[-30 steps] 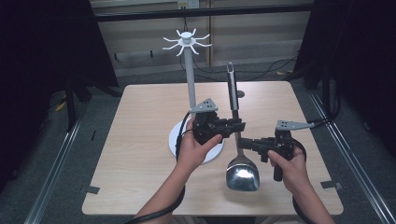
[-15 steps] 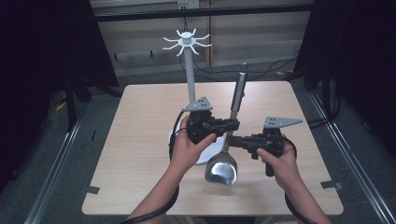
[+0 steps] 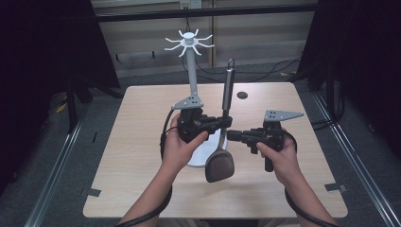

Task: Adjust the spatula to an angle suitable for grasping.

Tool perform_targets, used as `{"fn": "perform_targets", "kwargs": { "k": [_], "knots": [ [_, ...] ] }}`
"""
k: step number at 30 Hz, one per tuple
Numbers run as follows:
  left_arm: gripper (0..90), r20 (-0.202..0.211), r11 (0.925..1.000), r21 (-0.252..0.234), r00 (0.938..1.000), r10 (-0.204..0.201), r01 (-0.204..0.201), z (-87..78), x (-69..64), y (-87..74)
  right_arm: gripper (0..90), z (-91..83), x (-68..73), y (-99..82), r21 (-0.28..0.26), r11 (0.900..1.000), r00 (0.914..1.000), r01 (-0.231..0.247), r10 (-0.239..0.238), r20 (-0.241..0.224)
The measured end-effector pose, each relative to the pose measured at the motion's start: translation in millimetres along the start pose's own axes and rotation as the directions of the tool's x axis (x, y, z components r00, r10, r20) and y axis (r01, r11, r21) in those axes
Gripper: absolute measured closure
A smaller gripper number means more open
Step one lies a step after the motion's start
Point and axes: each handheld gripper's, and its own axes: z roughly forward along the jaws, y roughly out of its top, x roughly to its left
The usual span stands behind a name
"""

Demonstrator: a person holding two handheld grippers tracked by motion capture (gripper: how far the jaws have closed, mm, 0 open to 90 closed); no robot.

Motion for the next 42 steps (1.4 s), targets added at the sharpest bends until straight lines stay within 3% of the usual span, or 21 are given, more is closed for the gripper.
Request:
{"fn": "perform_targets", "kwargs": {
  "k": [2,7,11,12,13,14,16,18,20,26,28,32,42],
  "knots": [
    [88.0,0.029,0.9998,-0.002,0.9994,-0.020,0.020,-1.2,-0.9,-0.4,90.0,1.3,1.7,2.0,0.007,0.9999,0.9998,0.015,-0.015,0.014],
    [88.0,0.020,0.9999,0.003,0.9997,0.013,-0.013,-4.2,-2.4,2.5,89.4,4.3,2.1,3.6,0.013,0.9995,0.9995,0.028,-0.029,0.012],
    [88.0,0.013,0.9999,0.004,0.9998,0.013,-0.013,-9.2,-1.5,4.1,84.8,3.9,2.9,4.9,0.014,0.9989,0.9990,0.044,-0.044,-0.001],
    [88.0,0.001,0.9998,0.002,0.9998,0.019,-0.019,-12.0,-0.2,4.9,81.8,6.4,5.9,5.7,0.050,0.9969,0.9981,0.061,-0.061,0.006],
    [88.0,0.001,0.9998,0.002,0.9998,0.019,-0.019,-12.0,-0.2,4.9,81.8,6.4,5.9,5.7,0.050,0.9969,0.9981,0.061,-0.061,0.006],
    [88.0,-0.003,0.9998,-0.005,0.9998,0.020,-0.020,-12.8,0.3,5.1,75.8,10.8,8.1,6.0,0.088,0.9930,0.9960,0.079,-0.082,0.036],
    [88.0,-0.016,0.9997,0.002,0.9995,0.026,-0.026,-15.3,1.9,5.7,76.5,12.6,8.8,6.1,0.093,0.9925,0.9955,0.080,-0.084,0.043],
    [88.0,-0.010,0.9998,-0.005,0.9998,0.017,-0.017,-16.4,2.7,5.3,68.9,18.5,11.5,6.9,0.088,0.9929,0.9967,0.080,-0.081,0.006],
    [88.0,-0.008,0.9998,-0.010,0.9999,0.015,-0.015,-16.2,1.6,5.8,62.7,26.0,15.2,6.8,0.116,0.9876,0.9935,0.106,-0.110,0.029],
    [88.0,-0.012,0.9995,-0.015,0.9995,0.028,-0.028,-15.4,0.0,8.1,65.5,42.7,20.5,6.5,0.142,0.9808,0.9874,0.133,-0.144,0.066],
    [87.9,-0.023,0.9994,-0.023,0.9995,0.024,-0.025,-19.3,1.3,9.2,69.3,45.3,19.4,6.3,0.138,0.9830,0.9884,0.122,-0.133,0.074],
    [87.9,-0.022,0.9988,-0.045,0.9996,0.020,-0.021,-24.7,4.1,10.6,76.9,47.0,21.1,7.3,0.121,0.9854,0.9899,0.120,-0.128,0.061],
    [87.9,-0.032,0.9972,-0.072,0.9993,0.018,-0.021,-37.0,1.8,11.4,77.3,53.6,28.0,12.6,0.102,0.9848,0.9879,0.141,-0.147,0.051]
  ]
}}
